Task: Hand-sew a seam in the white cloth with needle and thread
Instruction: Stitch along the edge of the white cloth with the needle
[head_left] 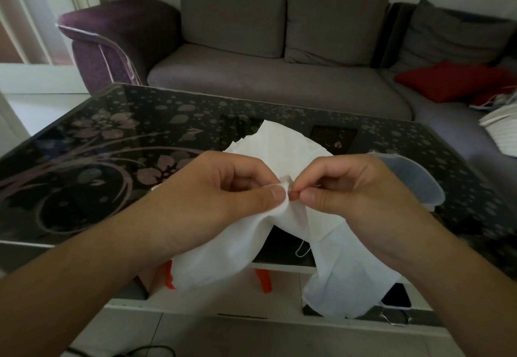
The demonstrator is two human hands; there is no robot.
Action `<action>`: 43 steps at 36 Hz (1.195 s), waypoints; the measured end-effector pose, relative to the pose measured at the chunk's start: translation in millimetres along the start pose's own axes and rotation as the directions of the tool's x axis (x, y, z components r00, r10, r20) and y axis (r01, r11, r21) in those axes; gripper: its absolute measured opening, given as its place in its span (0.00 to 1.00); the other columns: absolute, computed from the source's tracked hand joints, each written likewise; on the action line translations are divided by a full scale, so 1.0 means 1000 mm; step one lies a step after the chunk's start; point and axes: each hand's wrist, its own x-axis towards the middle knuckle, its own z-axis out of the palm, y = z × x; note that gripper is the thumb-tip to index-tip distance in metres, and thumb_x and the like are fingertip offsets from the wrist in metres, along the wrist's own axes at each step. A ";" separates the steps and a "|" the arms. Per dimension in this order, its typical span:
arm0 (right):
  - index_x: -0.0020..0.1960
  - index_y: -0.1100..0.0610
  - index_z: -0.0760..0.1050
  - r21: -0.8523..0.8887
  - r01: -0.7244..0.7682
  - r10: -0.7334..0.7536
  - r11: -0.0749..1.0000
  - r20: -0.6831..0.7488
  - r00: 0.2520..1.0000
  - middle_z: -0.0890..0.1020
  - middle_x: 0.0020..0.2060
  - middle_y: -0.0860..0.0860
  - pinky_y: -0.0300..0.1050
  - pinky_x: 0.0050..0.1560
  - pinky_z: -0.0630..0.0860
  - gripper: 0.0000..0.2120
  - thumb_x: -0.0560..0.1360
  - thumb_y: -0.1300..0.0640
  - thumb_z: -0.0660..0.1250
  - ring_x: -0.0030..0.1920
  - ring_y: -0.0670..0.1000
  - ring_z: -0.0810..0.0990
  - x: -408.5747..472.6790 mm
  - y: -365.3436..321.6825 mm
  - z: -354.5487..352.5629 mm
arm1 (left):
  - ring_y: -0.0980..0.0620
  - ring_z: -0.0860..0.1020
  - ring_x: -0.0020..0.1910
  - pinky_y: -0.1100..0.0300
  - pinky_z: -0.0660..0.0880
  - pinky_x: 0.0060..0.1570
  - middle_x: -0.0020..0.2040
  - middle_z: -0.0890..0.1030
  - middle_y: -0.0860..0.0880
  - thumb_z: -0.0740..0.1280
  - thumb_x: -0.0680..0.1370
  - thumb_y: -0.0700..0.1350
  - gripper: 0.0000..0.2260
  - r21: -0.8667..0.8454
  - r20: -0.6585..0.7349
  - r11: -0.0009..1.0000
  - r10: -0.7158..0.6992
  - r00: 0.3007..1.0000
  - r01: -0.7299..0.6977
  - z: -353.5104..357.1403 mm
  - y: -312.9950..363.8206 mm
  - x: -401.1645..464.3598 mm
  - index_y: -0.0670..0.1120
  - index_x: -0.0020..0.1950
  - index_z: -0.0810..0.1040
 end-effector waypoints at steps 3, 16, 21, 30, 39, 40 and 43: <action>0.42 0.51 0.87 0.001 0.019 -0.019 1.000 0.000 1.000 0.88 0.43 0.49 0.45 0.55 0.78 0.13 0.75 0.68 0.72 0.51 0.49 0.85 0.000 0.000 0.001 | 0.56 0.85 0.46 0.64 0.77 0.46 0.45 0.88 0.52 0.71 0.78 0.50 0.05 0.004 0.012 1.000 -0.016 1.000 0.016 0.001 0.001 0.000 0.53 0.47 0.87; 0.48 0.52 0.86 0.021 -0.033 0.033 0.999 -0.011 0.999 0.87 0.42 0.49 0.44 0.47 0.81 0.15 0.72 0.71 0.74 0.45 0.49 0.85 0.002 0.000 -0.005 | 0.56 0.82 0.43 0.66 0.75 0.44 0.43 0.86 0.49 0.72 0.77 0.46 0.06 -0.167 -0.023 0.985 -0.042 0.999 0.037 0.000 -0.005 0.002 0.48 0.44 0.87; 0.47 0.54 0.83 0.060 -0.032 0.036 0.998 -0.060 0.998 0.87 0.41 0.51 0.41 0.45 0.79 0.12 0.72 0.70 0.75 0.44 0.49 0.86 0.002 -0.002 0.003 | 0.53 0.82 0.45 0.64 0.76 0.47 0.45 0.87 0.45 0.72 0.76 0.48 0.07 -0.161 -0.015 0.984 -0.073 0.997 0.070 0.003 -0.007 0.002 0.46 0.47 0.88; 0.51 0.50 0.83 -0.094 0.085 -0.095 0.992 -0.107 0.990 0.86 0.47 0.45 0.49 0.57 0.82 0.12 0.74 0.66 0.75 0.53 0.47 0.84 -0.001 -0.006 0.009 | 0.43 0.83 0.56 0.43 0.75 0.67 0.50 0.87 0.45 0.73 0.77 0.49 0.08 -0.135 -0.039 0.987 -0.096 0.995 0.090 0.008 -0.012 0.005 0.46 0.48 0.88; 0.49 0.49 0.87 -0.102 0.212 -0.219 0.972 -0.061 0.974 0.87 0.47 0.46 0.55 0.57 0.79 0.12 0.73 0.66 0.76 0.55 0.52 0.83 -0.001 -0.004 0.019 | 0.45 0.84 0.60 0.40 0.75 0.69 0.54 0.87 0.45 0.72 0.79 0.53 0.10 -0.081 -0.012 0.993 -0.081 0.997 0.080 0.010 -0.015 0.007 0.50 0.55 0.88; 0.47 0.50 0.87 -0.081 0.209 -0.216 0.975 -0.094 0.972 0.87 0.45 0.46 0.55 0.57 0.80 0.11 0.73 0.66 0.75 0.53 0.51 0.84 -0.001 -0.003 0.020 | 0.44 0.84 0.59 0.39 0.75 0.69 0.53 0.87 0.45 0.73 0.79 0.52 0.09 -0.079 -0.022 0.994 -0.078 0.997 0.076 0.010 -0.015 0.007 0.49 0.54 0.88; 0.43 0.54 0.86 0.025 0.206 -0.199 0.978 -0.168 0.965 0.87 0.41 0.48 0.52 0.55 0.82 0.10 0.72 0.68 0.74 0.49 0.51 0.85 -0.001 0.000 0.021 | 0.43 0.84 0.57 0.38 0.75 0.68 0.51 0.87 0.45 0.73 0.77 0.53 0.10 -0.074 -0.046 0.994 -0.087 0.995 0.083 0.010 -0.015 0.006 0.49 0.50 0.88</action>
